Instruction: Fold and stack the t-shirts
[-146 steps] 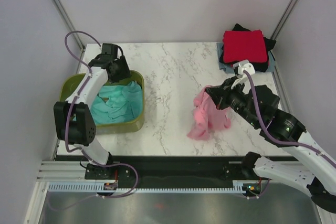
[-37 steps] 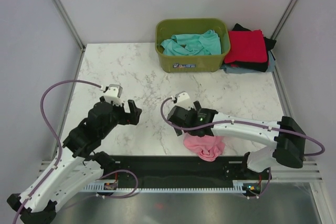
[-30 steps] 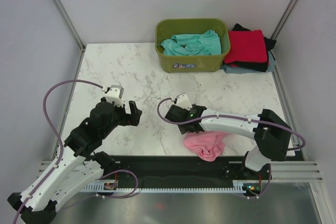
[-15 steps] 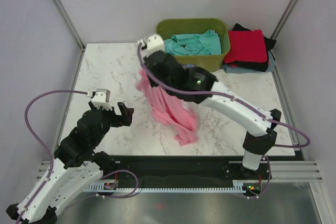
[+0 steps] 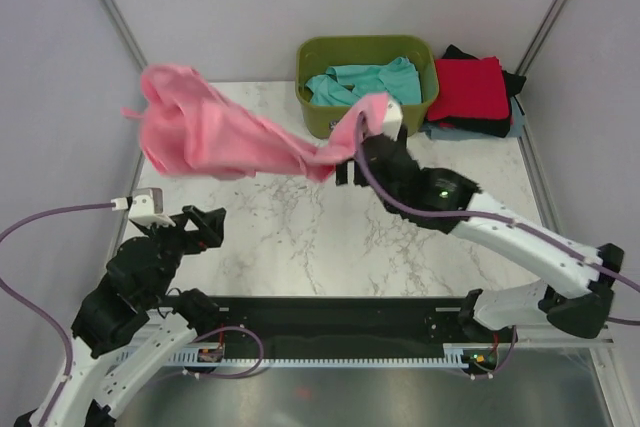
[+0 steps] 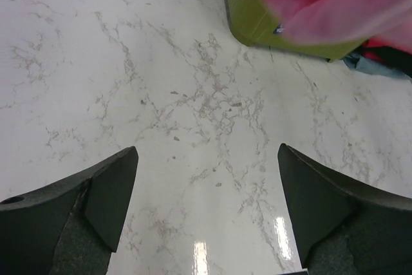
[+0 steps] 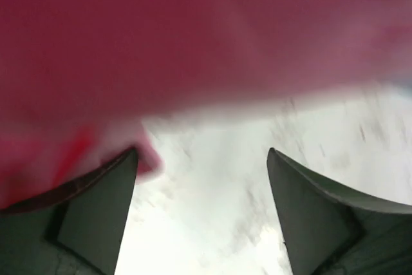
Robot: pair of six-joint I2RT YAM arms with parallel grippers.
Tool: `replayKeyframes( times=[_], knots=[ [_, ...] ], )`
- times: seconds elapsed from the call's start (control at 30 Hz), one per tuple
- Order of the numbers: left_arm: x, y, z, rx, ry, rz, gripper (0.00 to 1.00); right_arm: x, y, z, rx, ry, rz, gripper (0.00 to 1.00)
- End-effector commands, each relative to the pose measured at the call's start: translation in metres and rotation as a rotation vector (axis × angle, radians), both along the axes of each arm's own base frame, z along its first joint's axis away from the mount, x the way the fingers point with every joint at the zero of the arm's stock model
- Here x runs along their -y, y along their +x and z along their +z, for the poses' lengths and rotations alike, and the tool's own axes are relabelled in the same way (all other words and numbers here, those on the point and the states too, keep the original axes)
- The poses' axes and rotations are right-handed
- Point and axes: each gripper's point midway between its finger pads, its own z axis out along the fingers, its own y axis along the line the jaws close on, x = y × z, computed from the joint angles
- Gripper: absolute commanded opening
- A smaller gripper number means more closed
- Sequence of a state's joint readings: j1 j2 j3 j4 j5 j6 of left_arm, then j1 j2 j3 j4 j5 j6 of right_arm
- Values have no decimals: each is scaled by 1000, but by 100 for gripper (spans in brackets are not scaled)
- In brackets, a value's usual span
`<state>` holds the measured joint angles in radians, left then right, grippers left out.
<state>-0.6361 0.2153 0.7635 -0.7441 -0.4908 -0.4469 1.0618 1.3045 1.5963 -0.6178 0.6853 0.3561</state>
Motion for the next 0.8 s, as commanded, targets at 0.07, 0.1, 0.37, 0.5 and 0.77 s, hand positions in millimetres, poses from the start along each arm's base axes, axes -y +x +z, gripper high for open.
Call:
replayKeyframes(
  times=[0.07, 0.1, 0.37, 0.5, 0.77],
  knots=[
    [3, -18, 22, -106, -112, -11, 94, 64, -35, -221, -438, -122, -246, 93],
    [1, -23, 20, -136, -113, -10, 94, 76, -38, -223, -420, -102, -284, 94],
    [6, -19, 7, -162, -98, -12, 92, 112, -66, -182, -309, 88, -184, 96],
    [32, -2, -17, -263, -64, -58, 91, 90, -76, -204, -389, 56, -75, 96],
    [58, 40, -38, -336, 76, -66, 96, -32, -111, -265, -550, -5, 262, 87]
  ],
)
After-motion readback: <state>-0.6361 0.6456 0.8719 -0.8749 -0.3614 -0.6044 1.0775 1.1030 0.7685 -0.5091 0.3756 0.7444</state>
